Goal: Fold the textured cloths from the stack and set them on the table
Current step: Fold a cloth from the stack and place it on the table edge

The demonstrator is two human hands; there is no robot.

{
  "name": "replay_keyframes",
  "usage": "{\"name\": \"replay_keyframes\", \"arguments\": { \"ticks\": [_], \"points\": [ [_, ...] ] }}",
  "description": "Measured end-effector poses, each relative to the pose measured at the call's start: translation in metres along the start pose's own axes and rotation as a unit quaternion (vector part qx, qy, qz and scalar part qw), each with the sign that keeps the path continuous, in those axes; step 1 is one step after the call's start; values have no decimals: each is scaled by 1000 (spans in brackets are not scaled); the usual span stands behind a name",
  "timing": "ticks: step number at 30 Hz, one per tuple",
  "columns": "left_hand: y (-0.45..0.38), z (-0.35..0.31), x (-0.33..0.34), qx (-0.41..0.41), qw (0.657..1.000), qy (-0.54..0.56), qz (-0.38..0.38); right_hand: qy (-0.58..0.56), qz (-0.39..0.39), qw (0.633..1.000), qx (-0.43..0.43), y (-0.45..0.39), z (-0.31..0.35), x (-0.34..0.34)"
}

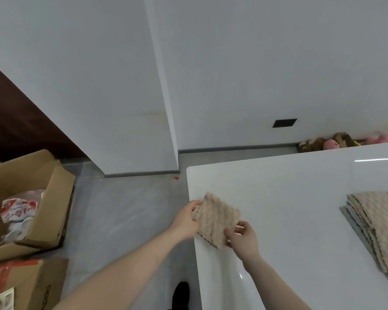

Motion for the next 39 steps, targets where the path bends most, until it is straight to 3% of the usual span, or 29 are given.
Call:
{"name": "replay_keyframes", "arguments": {
  "ticks": [10,20,26,34,39],
  "points": [
    [-87,-8,1,68,997,-46,6,56,-53,997,-8,-67,26,35],
    [-114,-11,5,120,981,-150,2,109,4,994,22,-81,36,55],
    [-75,-13,-10,100,989,-104,-21,204,10,978,-33,-51,37,30],
    [50,13,-20,58,995,-87,3,95,52,991,-81,41,36,-40],
    [113,-4,4,65,994,-82,-14,92,83,982,-145,81,27,-97]
  ]
}}
Point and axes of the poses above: each hand's wrist, its own y-axis away from the middle knuckle, its own x-axis out of the palm, z = x × y, the point moved 4 cm from there along -y, towards the middle knuckle, and after that the axes turned 10 degrees about -z, right-handed, at the moved point
